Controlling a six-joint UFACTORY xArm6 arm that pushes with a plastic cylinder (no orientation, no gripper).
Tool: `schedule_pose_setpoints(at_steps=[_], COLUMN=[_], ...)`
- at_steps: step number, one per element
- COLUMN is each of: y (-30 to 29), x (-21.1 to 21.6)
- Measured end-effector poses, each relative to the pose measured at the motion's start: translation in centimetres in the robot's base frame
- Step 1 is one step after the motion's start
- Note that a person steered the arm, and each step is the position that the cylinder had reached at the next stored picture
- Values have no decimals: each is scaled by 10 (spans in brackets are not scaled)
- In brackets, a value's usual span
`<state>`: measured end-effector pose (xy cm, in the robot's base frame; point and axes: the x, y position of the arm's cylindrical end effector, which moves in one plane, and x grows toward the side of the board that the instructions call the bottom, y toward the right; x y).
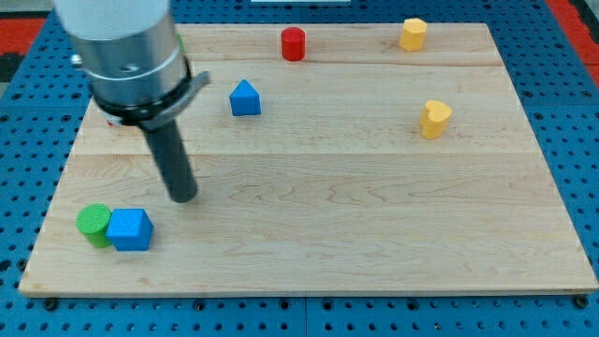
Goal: Move the cube vertically below the red circle
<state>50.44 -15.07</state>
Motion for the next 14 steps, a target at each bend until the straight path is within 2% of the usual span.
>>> schedule_pose_setpoints(at_steps=[2, 3, 4, 5, 6, 7, 9, 10, 11, 12, 14], y=[-96, -105, -146, -121, -54, -29, -51, -11, 22, 9, 90], x=[2, 14, 59, 82, 80, 67, 14, 18, 48, 58, 71])
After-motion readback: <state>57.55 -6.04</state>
